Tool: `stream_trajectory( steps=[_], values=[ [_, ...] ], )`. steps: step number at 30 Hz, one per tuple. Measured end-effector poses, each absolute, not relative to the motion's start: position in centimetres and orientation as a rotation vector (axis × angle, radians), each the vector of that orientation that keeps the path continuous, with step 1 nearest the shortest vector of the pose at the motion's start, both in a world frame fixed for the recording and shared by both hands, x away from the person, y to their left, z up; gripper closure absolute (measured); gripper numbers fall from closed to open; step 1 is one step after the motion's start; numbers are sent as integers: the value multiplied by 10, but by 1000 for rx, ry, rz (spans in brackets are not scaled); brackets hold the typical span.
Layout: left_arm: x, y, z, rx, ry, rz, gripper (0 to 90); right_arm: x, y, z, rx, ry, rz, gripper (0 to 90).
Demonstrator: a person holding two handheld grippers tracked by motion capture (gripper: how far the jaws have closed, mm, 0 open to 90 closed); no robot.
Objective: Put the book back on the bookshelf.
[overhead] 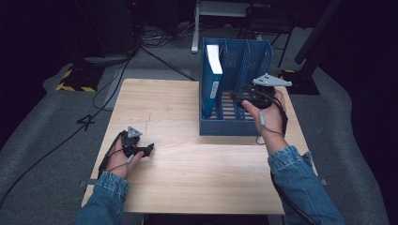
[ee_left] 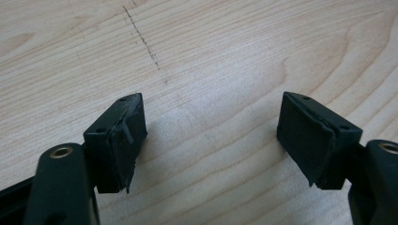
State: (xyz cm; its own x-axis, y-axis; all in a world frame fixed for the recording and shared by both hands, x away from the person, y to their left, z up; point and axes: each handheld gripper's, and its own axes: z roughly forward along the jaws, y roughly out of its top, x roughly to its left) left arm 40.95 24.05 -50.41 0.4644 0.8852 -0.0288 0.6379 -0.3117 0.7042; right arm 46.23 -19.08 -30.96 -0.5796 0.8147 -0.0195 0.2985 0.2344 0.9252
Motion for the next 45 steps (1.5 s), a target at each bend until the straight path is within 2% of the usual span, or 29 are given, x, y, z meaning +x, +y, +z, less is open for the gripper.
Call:
stream_trajectory(
  steps=[10, 21, 32, 45],
  values=[
    [409, 242, -504, 2063, 1256, 482, 245, 439, -246, -314, 1103, 2029, 1339, 361],
    [410, 241, -504, 2060, 1256, 484, 233, 421, -297, -342, 1236, 2081, 1241, 353],
    [413, 240, -504, 2064, 1257, 482, 221, 416, -338, -398, 1324, 2172, 991, 346],
    [414, 240, -504, 2064, 1256, 487, 221, 409, -353, -465, 1406, 2105, 1028, 343]
  ],
)
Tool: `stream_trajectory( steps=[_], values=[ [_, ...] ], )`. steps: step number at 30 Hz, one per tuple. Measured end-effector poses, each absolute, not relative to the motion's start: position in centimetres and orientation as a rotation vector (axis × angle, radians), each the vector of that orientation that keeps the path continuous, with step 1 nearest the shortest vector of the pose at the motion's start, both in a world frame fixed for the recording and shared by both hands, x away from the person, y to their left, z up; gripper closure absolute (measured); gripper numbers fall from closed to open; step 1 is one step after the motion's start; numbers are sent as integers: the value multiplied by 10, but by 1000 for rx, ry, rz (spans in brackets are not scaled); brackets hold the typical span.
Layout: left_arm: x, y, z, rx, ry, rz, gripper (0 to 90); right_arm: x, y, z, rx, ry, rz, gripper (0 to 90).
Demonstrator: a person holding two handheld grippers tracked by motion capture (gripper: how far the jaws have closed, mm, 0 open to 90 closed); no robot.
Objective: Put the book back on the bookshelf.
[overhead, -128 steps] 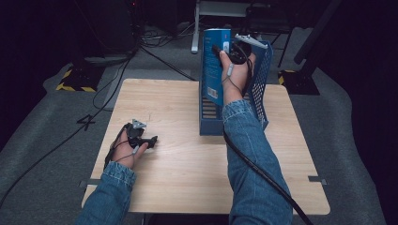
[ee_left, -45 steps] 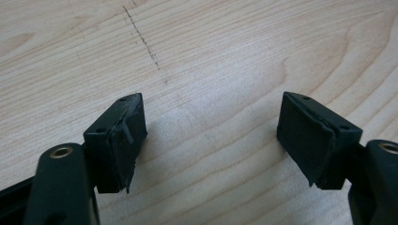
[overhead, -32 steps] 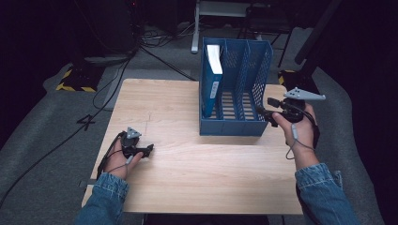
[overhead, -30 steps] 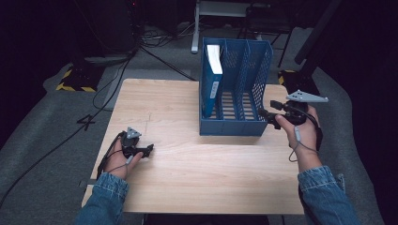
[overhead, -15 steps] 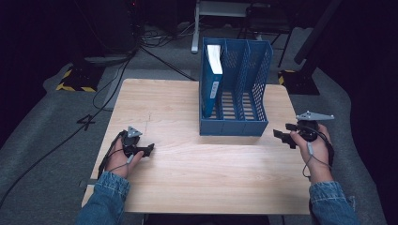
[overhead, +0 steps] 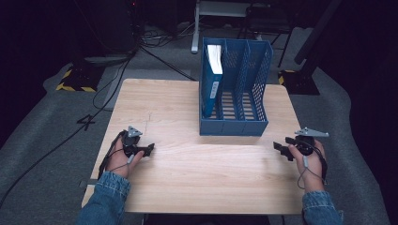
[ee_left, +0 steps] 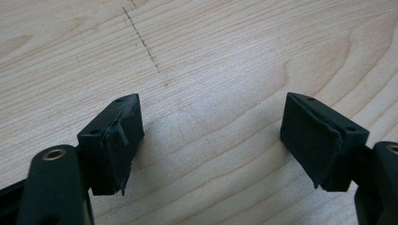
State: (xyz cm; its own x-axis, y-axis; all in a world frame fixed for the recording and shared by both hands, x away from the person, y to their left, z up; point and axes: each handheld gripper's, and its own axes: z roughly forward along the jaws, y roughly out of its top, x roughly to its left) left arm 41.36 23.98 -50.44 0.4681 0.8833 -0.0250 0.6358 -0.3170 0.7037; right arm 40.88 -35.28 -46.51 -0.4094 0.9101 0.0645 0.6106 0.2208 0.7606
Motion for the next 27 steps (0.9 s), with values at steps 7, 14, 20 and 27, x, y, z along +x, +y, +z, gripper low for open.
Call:
stream_trajectory(
  steps=[7, 14, 20, 27],
  values=[
    [414, 240, -504, 2063, 1257, 485, 220, 407, -350, -487, 1393, 2112, 1004, 333],
    [414, 239, -504, 2063, 1259, 489, 221, 405, -345, -503, 1378, 2098, 947, 296],
    [414, 239, -504, 2064, 1259, 489, 220, 408, -342, -505, 1355, 2136, 933, 149],
    [415, 238, -504, 2077, 1250, 478, 185, 409, -341, -505, 1354, 2136, 932, 145]
  ],
)
